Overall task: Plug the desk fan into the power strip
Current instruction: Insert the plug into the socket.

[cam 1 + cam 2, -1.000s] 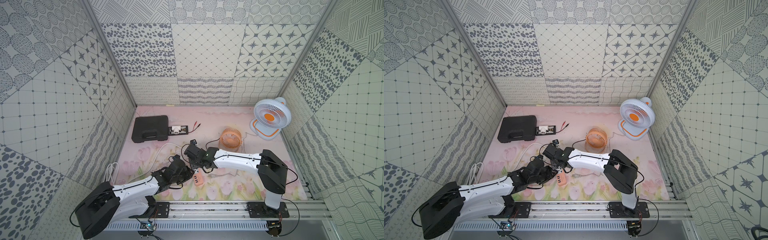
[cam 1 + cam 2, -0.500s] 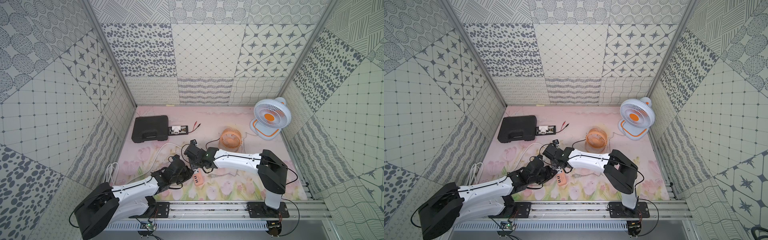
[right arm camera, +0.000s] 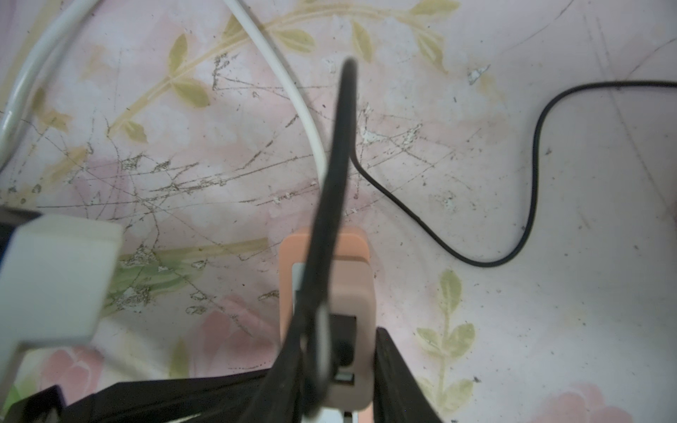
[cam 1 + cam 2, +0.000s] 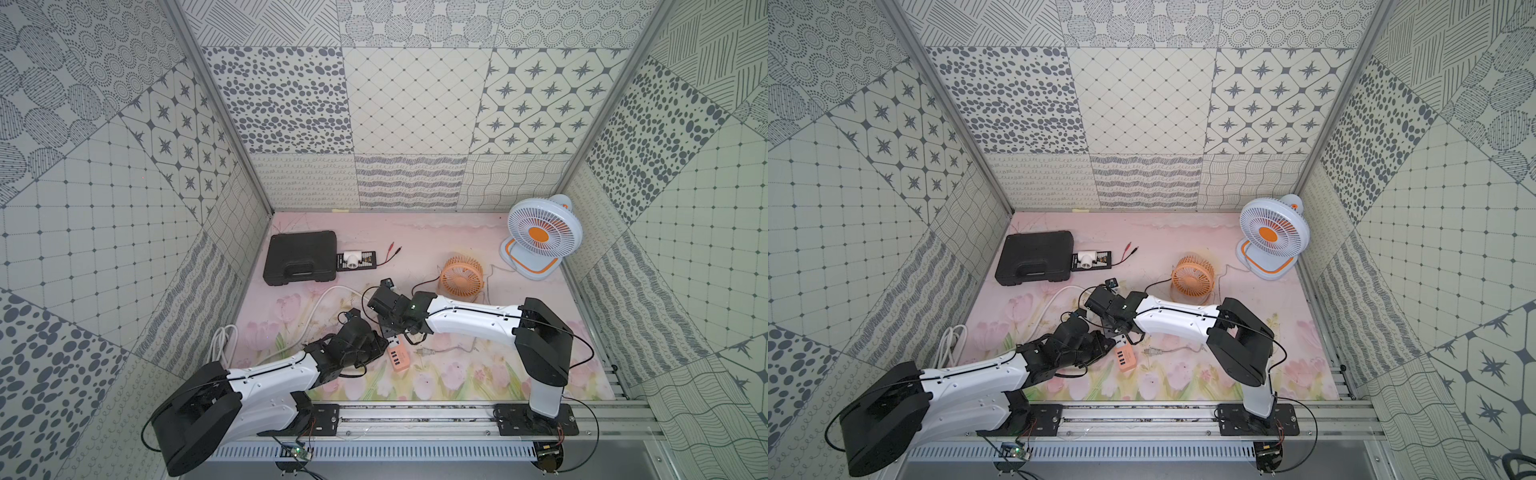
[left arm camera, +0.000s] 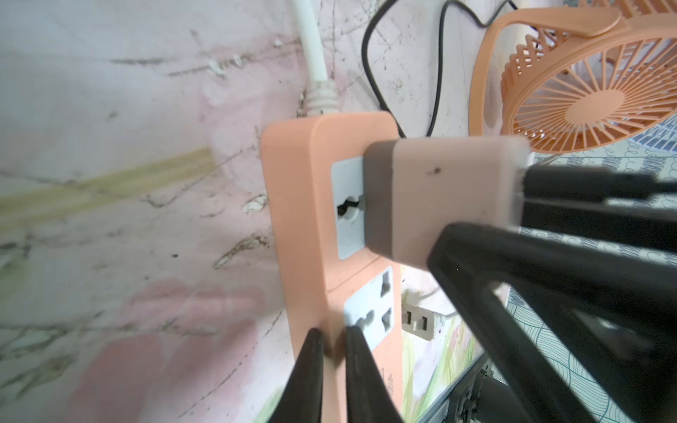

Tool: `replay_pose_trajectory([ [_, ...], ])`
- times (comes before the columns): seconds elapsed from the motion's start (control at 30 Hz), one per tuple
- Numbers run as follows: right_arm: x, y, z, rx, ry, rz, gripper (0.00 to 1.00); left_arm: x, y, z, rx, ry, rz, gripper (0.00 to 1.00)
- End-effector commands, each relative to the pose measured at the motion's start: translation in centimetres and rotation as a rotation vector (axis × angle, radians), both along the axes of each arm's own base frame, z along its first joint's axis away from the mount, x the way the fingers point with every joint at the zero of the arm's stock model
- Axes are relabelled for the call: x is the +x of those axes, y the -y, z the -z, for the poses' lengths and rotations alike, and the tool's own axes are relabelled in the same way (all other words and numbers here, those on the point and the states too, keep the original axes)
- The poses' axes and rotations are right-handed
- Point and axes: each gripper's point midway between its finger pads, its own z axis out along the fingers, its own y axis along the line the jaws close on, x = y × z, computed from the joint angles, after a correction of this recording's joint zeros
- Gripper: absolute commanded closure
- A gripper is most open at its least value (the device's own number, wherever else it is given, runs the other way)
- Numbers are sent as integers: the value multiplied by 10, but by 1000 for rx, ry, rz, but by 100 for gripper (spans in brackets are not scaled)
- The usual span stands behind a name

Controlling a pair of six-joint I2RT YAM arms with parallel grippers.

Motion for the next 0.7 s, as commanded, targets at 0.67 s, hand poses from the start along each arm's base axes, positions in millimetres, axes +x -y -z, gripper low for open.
replay_pose_trajectory([
  [0.67, -57, 31, -18, 48, -119, -54, 37, -4, -8, -24, 75, 65, 74, 66],
])
